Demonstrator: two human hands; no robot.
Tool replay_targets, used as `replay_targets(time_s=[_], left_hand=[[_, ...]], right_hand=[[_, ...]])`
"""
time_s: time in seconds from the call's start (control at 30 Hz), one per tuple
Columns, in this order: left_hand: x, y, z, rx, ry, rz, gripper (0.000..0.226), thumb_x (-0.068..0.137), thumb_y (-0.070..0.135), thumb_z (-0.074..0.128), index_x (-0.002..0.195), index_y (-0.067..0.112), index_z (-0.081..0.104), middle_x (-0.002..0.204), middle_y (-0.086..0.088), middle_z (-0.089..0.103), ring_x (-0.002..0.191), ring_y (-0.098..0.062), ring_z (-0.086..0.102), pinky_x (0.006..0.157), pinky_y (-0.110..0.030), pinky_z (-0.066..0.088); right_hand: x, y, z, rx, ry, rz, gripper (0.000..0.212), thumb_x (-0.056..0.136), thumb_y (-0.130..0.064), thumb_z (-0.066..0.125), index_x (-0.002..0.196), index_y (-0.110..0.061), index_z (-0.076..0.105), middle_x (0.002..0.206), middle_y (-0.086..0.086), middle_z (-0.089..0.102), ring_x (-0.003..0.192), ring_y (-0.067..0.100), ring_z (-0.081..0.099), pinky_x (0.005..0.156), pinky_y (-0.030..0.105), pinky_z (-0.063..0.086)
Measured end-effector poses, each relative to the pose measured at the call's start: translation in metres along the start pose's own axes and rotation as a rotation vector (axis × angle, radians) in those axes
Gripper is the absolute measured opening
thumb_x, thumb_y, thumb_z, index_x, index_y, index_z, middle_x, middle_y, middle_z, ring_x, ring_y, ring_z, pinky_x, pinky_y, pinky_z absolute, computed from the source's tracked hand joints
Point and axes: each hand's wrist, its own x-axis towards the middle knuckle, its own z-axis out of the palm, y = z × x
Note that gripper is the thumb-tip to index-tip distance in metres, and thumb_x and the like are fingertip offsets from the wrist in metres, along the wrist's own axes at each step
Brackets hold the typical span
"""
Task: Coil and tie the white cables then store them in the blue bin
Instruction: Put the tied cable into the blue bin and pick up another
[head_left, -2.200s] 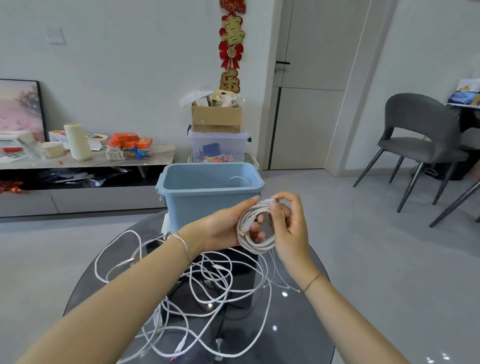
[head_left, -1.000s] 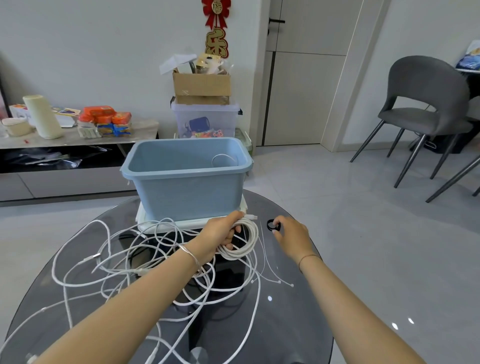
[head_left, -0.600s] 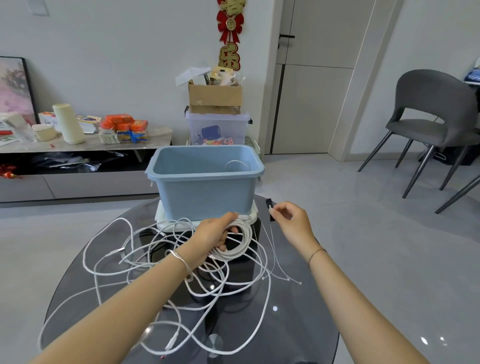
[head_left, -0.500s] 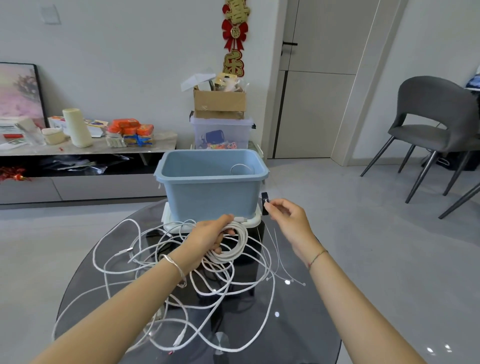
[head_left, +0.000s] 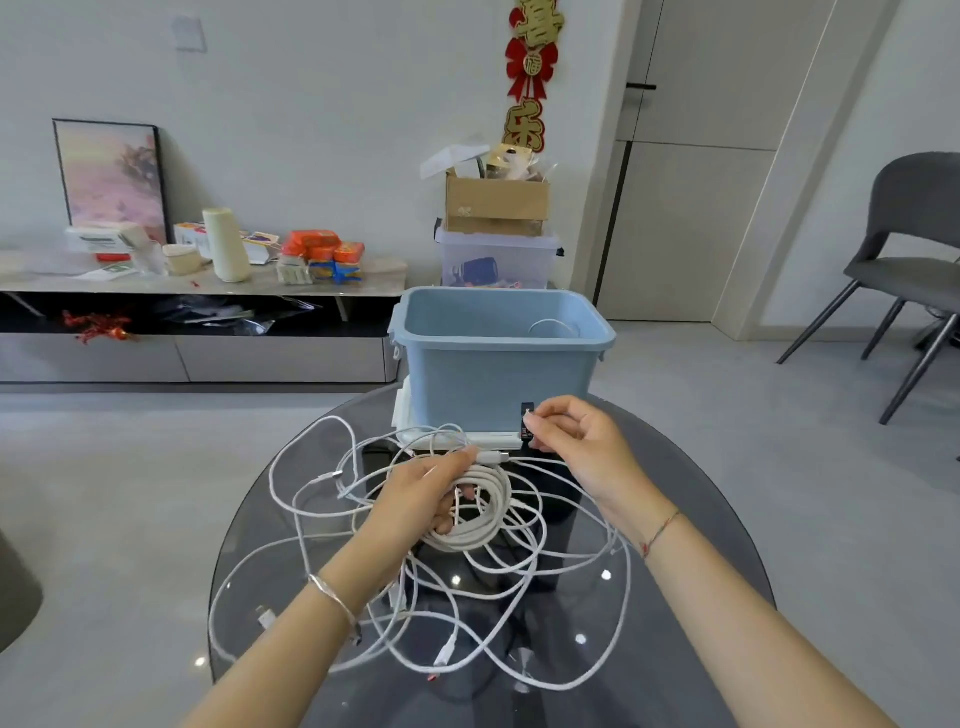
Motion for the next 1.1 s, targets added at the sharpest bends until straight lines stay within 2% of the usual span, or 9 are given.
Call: replay_targets(time_s=[0.07, 0.1, 0.27, 0.43, 0.57, 0.67, 0.8, 0.93, 1.1], left_hand=[[0.001, -0.008, -0.003, -0.014, -0.012, 0.018, 0.032, 0.094, 0.030, 0.054, 0.085, 0.008, 0.075, 0.066, -0.012, 0.033, 0.038, -0.004, 0.028, 0.048, -0.025, 0.026], [0.002, -0.009, -0.004, 0.004, -0.022, 0.029, 0.036, 0.093, 0.032, 0.055, 0.086, 0.001, 0.072, 0.070, -0.012, 0.031, 0.038, -0.005, 0.029, 0.047, -0.025, 0.027], [0.008, -0.005, -0.009, -0.025, -0.029, 0.070, 0.040, 0.092, 0.032, 0.055, 0.092, -0.007, 0.063, 0.058, -0.003, 0.042, 0.038, -0.006, 0.027, 0.043, -0.021, 0.029], [0.005, -0.005, -0.010, -0.062, -0.046, 0.037, 0.039, 0.096, 0.035, 0.048, 0.100, 0.003, 0.070, 0.054, 0.001, 0.044, 0.036, -0.005, 0.028, 0.046, -0.023, 0.031], [-0.004, -0.003, -0.004, -0.035, -0.065, 0.030, 0.039, 0.099, 0.031, 0.043, 0.070, 0.007, 0.055, 0.041, 0.007, 0.042, 0.033, -0.005, 0.027, 0.046, -0.023, 0.032], [-0.008, -0.004, -0.002, 0.016, -0.080, 0.050, 0.042, 0.101, 0.029, 0.039, 0.064, 0.009, 0.042, 0.039, 0.008, 0.040, 0.034, -0.006, 0.027, 0.051, -0.026, 0.032], [-0.011, -0.006, 0.000, 0.086, -0.118, 0.084, 0.048, 0.103, 0.027, 0.033, 0.060, 0.007, 0.044, 0.039, 0.006, 0.041, 0.037, -0.008, 0.028, 0.050, -0.025, 0.033], [-0.013, -0.005, 0.003, 0.138, -0.121, 0.104, 0.051, 0.103, 0.025, 0.031, 0.060, 0.005, 0.047, 0.035, 0.005, 0.041, 0.037, -0.007, 0.030, 0.050, -0.024, 0.033], [-0.012, -0.006, 0.000, 0.225, -0.101, 0.149, 0.049, 0.103, 0.028, 0.034, 0.062, 0.005, 0.046, 0.043, 0.004, 0.037, 0.043, -0.014, 0.031, 0.051, -0.027, 0.030]], right_hand=[[0.001, 0.004, 0.005, -0.034, -0.055, -0.033, 0.012, 0.088, -0.013, 0.065, 0.096, -0.021, 0.061, 0.070, -0.006, 0.067, 0.069, 0.004, 0.061, 0.079, 0.020, 0.049], [0.002, 0.006, 0.005, -0.066, -0.069, -0.052, 0.015, 0.088, -0.012, 0.064, 0.099, -0.022, 0.064, 0.072, -0.006, 0.069, 0.070, 0.004, 0.062, 0.079, 0.019, 0.050], [0.003, 0.008, 0.007, -0.117, -0.054, -0.063, 0.024, 0.087, -0.002, 0.062, 0.090, -0.023, 0.073, 0.090, 0.000, 0.075, 0.091, 0.013, 0.070, 0.086, 0.023, 0.052], [-0.002, 0.007, 0.009, -0.230, -0.028, -0.118, 0.016, 0.081, -0.003, 0.070, 0.088, -0.016, 0.073, 0.082, -0.002, 0.075, 0.077, 0.006, 0.070, 0.075, 0.014, 0.053], [-0.004, 0.010, 0.010, -0.291, 0.044, -0.185, 0.009, 0.079, -0.011, 0.074, 0.078, -0.020, 0.074, 0.073, -0.004, 0.073, 0.065, 0.006, 0.064, 0.063, 0.014, 0.050], [-0.006, 0.013, 0.010, -0.320, 0.065, -0.195, 0.007, 0.077, -0.017, 0.077, 0.076, -0.024, 0.076, 0.078, 0.001, 0.072, 0.064, 0.010, 0.056, 0.063, 0.017, 0.046], [-0.010, 0.012, 0.016, -0.153, 0.026, -0.120, 0.006, 0.078, -0.011, 0.075, 0.081, -0.016, 0.076, 0.079, -0.001, 0.074, 0.074, 0.010, 0.067, 0.070, 0.018, 0.052], [-0.017, 0.005, 0.020, 0.012, -0.055, -0.003, 0.006, 0.081, -0.009, 0.071, 0.086, -0.011, 0.072, 0.073, -0.002, 0.072, 0.068, 0.004, 0.067, 0.062, 0.014, 0.050], [-0.022, -0.001, 0.023, 0.119, -0.079, 0.138, 0.008, 0.082, -0.011, 0.070, 0.089, -0.013, 0.068, 0.084, 0.004, 0.071, 0.068, 0.006, 0.067, 0.059, 0.016, 0.052]])
